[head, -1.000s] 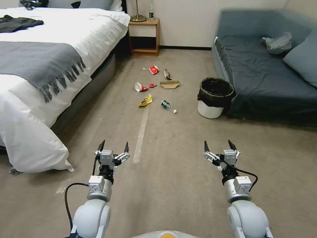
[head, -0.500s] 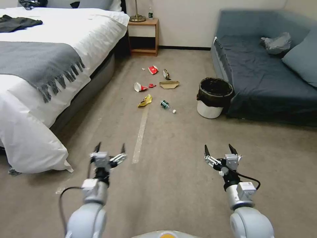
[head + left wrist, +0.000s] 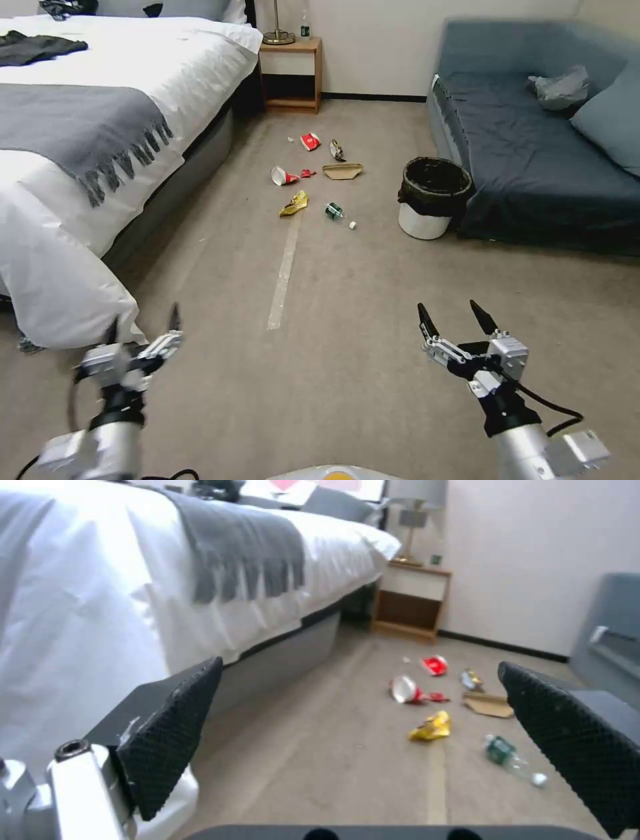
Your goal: Pick up the trash can from the floor.
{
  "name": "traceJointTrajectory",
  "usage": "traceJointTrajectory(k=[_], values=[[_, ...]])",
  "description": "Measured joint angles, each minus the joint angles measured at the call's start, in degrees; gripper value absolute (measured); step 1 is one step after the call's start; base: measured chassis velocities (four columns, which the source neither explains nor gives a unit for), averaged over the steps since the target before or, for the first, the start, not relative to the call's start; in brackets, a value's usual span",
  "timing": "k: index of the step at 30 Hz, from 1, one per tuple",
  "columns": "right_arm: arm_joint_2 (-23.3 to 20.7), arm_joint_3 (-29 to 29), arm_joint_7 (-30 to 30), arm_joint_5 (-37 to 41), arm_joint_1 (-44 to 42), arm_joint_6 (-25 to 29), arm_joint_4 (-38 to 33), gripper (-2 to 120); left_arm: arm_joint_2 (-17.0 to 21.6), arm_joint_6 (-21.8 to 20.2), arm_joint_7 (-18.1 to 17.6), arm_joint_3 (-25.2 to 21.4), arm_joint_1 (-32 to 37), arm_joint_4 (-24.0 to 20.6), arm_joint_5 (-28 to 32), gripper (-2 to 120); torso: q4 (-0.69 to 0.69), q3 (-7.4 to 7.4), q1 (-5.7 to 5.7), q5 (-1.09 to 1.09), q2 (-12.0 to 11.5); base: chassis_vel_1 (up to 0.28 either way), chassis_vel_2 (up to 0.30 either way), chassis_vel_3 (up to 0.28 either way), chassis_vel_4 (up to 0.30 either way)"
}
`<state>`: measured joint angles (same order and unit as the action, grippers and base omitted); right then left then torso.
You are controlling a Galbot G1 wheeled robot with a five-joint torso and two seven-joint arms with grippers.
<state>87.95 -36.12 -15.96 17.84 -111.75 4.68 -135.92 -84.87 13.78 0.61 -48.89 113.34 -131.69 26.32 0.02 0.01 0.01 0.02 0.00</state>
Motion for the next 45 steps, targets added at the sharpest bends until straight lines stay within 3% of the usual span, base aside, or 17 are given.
traceJointTrajectory(k=[11,45], values=[[0.1,0.0,0.0,0.0,0.5,0.3,0.1,100,0.2,2.9,3.1,-0.5,0.1,0.7,0.6,100,-0.03,0.00,0.00,-0.02,0.0,0.000,0.000,0.000,0.000],[-0.2,-0.4,0.2,0.3,0.2,1.1,-0.3,100,0.1,4.3,5.6,-0.4,1.3,0.2,1.4,100,-0.03,-0.01,0.00,-0.02,0.0,0.000,0.000,0.000,0.000]])
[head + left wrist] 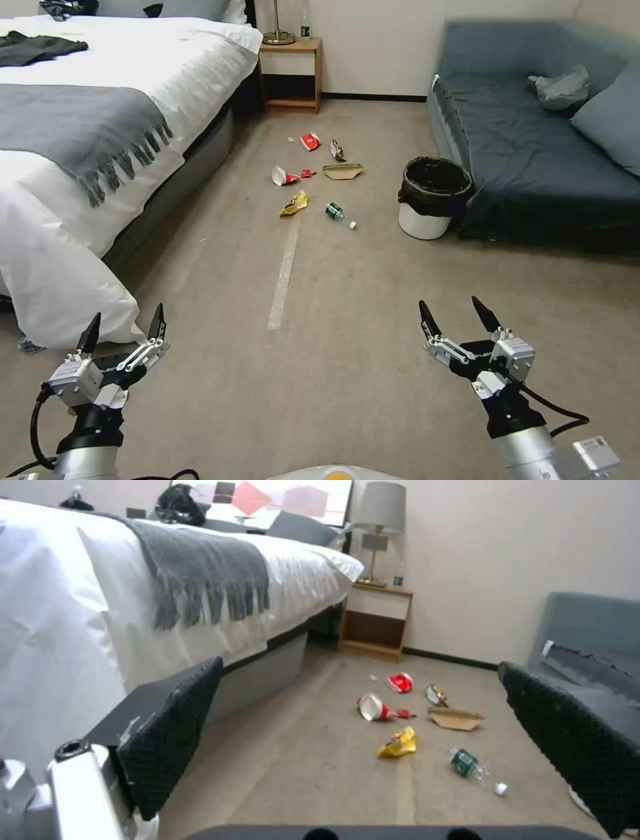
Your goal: Pick up the trash can from the floor.
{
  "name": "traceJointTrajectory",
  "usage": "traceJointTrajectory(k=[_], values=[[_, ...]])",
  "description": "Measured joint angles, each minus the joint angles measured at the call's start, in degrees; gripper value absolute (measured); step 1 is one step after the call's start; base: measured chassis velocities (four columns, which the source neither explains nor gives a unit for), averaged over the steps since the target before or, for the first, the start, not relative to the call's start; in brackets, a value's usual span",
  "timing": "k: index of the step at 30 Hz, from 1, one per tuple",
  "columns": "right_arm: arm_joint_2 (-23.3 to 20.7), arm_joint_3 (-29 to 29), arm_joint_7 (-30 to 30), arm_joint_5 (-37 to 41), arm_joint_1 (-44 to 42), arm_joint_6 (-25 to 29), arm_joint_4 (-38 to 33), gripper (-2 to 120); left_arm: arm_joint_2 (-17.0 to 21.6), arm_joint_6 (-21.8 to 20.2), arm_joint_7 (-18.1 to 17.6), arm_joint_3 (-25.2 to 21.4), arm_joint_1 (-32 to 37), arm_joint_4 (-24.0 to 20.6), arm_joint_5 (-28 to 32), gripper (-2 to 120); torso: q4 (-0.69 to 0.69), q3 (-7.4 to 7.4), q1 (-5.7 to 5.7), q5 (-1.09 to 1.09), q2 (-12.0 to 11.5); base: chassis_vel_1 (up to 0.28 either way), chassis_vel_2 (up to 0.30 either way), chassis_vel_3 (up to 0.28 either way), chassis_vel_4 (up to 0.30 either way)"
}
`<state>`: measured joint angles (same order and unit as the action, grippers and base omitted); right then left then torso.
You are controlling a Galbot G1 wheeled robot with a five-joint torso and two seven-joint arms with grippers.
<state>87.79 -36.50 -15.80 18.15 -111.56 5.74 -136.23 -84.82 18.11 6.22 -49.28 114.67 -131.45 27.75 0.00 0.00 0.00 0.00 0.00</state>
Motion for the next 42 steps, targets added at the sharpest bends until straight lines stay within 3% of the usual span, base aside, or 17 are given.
traceJointTrajectory(k=[42], values=[[-0.6,-0.2,0.0,2.0,1.3,-0.5,1.1,100,0.3,-0.2,1.1,0.2,-1.3,1.1,0.6,100,0.00,0.00,0.00,0.00,0.0,0.000,0.000,0.000,0.000]])
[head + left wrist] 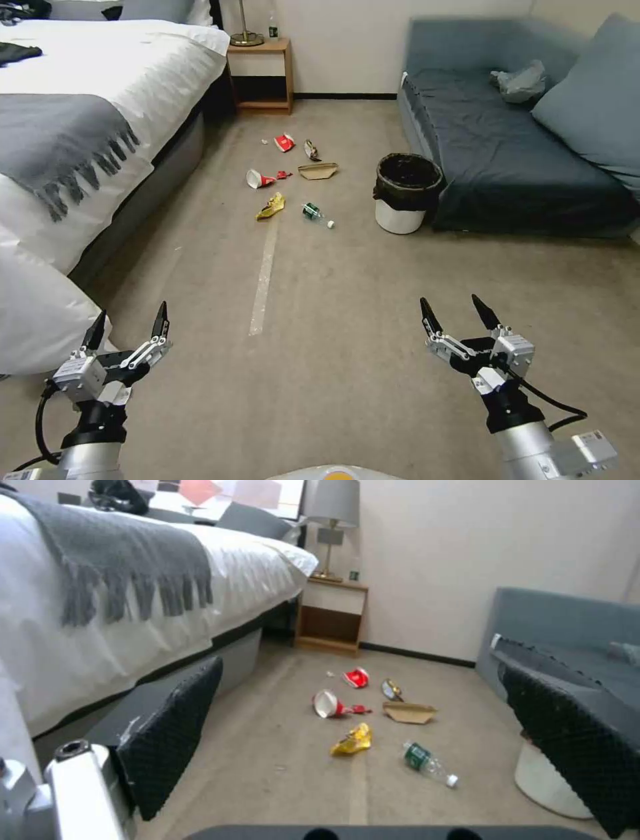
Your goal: Pick up the trash can from the floor.
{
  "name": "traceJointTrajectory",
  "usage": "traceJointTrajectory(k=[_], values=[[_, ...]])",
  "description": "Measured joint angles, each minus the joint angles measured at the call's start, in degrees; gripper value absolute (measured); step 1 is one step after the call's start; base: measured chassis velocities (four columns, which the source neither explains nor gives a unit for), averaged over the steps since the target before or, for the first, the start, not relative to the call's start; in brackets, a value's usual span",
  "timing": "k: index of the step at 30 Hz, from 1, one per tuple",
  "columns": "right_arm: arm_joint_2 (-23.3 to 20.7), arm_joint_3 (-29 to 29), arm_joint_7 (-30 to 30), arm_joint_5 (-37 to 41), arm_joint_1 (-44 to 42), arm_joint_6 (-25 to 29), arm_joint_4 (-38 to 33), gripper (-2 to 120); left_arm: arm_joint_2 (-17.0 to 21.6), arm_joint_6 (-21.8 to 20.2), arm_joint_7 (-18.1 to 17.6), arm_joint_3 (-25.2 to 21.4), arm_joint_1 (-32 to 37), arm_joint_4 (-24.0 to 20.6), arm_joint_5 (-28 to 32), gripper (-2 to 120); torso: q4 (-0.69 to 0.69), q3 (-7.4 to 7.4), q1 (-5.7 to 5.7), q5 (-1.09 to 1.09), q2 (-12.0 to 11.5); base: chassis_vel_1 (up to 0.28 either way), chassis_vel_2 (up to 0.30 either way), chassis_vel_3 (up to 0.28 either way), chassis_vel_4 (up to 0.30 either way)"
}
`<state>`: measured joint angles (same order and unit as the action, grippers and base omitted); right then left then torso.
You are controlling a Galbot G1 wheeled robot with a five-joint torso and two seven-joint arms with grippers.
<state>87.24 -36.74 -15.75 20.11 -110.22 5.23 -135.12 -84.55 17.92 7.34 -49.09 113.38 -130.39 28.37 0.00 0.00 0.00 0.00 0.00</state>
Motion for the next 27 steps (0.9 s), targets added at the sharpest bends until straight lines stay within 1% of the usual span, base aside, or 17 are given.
traceJointTrajectory(k=[27], values=[[0.0,-0.9,-0.7,0.4,0.1,0.1,-0.5,100,-0.4,0.1,0.3,0.0,0.2,-0.2,0.0,100,0.00,0.00,0.00,0.00,0.0,0.000,0.000,0.000,0.000]])
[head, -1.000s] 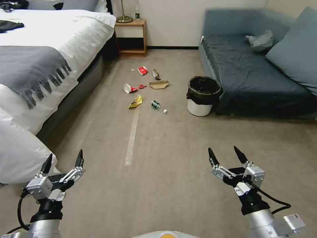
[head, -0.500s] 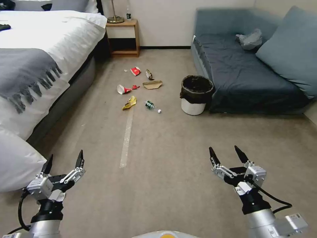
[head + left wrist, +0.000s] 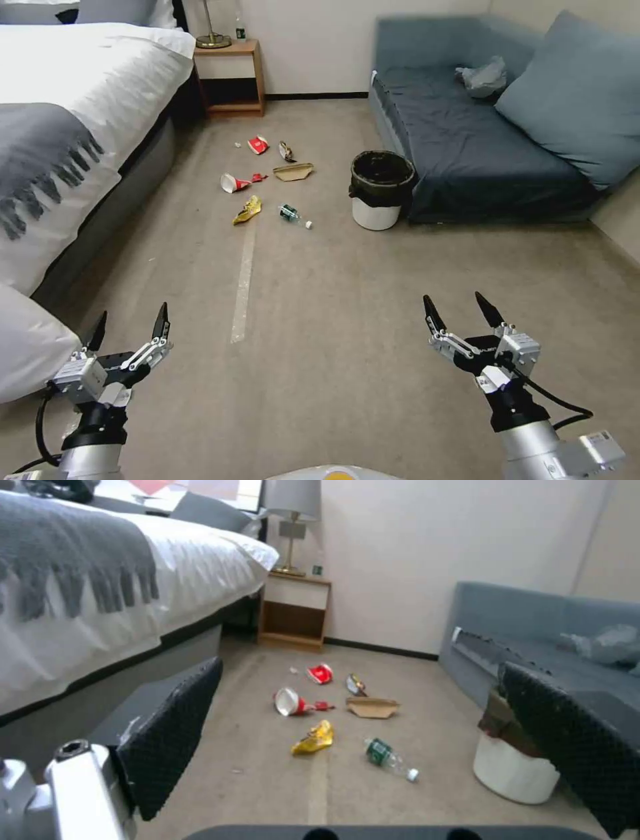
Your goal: Pick up the trash can from the floor.
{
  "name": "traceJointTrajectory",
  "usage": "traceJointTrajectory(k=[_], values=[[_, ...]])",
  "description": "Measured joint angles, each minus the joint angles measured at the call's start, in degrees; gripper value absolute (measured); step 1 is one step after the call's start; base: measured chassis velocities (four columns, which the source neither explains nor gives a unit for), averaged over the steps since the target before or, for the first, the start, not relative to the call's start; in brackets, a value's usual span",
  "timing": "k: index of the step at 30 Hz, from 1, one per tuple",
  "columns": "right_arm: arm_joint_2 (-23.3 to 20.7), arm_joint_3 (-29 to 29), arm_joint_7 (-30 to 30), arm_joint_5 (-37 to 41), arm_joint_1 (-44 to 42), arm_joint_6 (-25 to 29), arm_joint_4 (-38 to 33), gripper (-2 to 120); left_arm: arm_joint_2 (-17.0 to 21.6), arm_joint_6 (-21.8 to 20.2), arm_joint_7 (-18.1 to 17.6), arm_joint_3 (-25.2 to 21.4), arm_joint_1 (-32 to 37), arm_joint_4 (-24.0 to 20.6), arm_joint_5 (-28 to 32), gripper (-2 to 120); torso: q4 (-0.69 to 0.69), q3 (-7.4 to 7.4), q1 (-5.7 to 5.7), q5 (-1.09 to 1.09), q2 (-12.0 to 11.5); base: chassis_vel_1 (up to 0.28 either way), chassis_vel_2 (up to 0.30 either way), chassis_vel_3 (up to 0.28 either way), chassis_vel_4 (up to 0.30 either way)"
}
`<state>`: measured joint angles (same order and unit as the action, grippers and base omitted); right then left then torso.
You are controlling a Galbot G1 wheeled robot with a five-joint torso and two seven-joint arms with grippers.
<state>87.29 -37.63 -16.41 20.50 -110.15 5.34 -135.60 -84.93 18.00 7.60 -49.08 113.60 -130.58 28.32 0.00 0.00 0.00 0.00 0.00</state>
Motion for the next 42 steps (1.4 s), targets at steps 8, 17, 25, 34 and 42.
traceJointTrajectory(k=[8,17,25,34,42], values=[[0.1,0.0,-0.1,-0.2,0.1,0.0,0.1,100,0.0,0.0,0.0,0.0,0.0,0.0,0.0,100,0.00,0.00,0.00,0.00,0.0,-0.006,-0.007,-0.003,-0.003],[0.1,0.2,-0.4,-0.2,0.3,0.0,0.5,100,0.0,0.0,0.0,0.0,-0.2,0.1,0.0,100,0.00,0.00,0.00,0.00,0.0,0.000,0.000,0.000,0.000],[0.0,0.2,-0.5,-0.2,0.4,0.0,0.7,100,0.1,-0.1,-0.8,0.2,-0.6,0.2,0.9,100,0.00,0.00,0.00,0.00,0.0,0.000,0.000,0.000,0.000],[0.1,0.3,-0.5,0.2,0.5,0.7,0.7,100,0.2,-0.7,-1.1,0.3,-0.4,-0.8,1.3,100,0.00,0.00,0.00,0.00,0.0,0.000,0.000,0.000,0.000],[0.1,0.1,-0.6,1.0,0.1,1.8,0.6,100,0.1,-0.5,-0.9,0.2,0.3,-1.1,1.3,100,0.00,0.00,0.00,0.00,0.0,0.000,0.000,0.000,0.000]])
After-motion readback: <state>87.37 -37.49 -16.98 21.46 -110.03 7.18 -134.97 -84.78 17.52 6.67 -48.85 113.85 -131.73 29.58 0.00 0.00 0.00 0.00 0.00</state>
